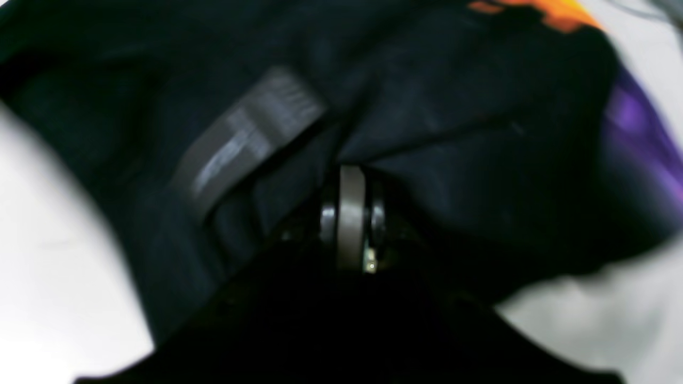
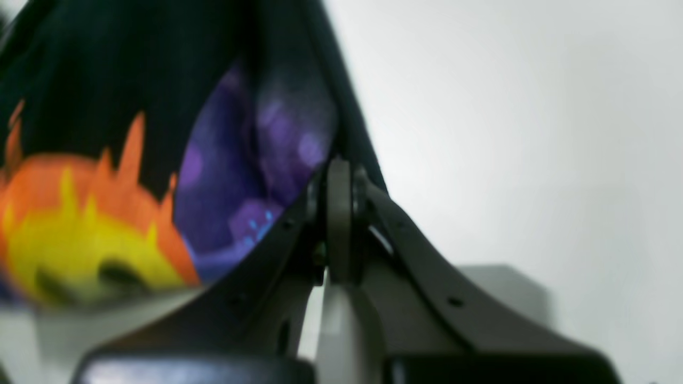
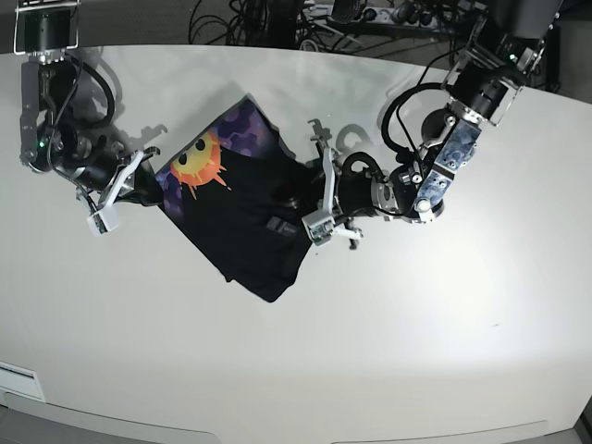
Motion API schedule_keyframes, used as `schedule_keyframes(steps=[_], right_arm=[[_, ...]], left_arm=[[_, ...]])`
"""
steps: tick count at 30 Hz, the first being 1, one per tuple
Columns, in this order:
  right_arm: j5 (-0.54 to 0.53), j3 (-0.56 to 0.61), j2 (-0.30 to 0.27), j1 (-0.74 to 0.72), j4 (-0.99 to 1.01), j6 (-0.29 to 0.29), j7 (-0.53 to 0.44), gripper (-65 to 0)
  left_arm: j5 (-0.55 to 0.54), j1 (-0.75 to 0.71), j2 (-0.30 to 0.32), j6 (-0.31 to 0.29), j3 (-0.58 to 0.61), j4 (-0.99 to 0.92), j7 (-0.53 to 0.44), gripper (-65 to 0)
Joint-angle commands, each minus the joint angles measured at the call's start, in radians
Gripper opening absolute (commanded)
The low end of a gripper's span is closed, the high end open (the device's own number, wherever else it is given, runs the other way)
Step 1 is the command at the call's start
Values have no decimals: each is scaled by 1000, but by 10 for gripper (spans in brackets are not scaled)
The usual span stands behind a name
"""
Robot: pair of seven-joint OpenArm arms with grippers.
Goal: Fold the T-shirt properly
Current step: 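Lay the shirt flat and square its edges with both grippers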
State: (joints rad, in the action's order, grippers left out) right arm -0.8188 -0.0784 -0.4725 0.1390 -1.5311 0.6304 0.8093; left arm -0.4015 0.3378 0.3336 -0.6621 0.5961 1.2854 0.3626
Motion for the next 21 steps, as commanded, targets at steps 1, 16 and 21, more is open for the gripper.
schedule_keyframes(steps=[1,16,21], right_arm=[[13,-30,0,45,-19,-2,56,-650],[-45,-243,360,308,-268,68,62,-650],[-39,-243,356,312,-421,68,67,-650]], left_arm=[[112,19,20,80,-3,-35,46,-650],[331,127,-48,49,-3,-164,-317,-650],[330,213,-46,-36,-3,-164,-317,-650]])
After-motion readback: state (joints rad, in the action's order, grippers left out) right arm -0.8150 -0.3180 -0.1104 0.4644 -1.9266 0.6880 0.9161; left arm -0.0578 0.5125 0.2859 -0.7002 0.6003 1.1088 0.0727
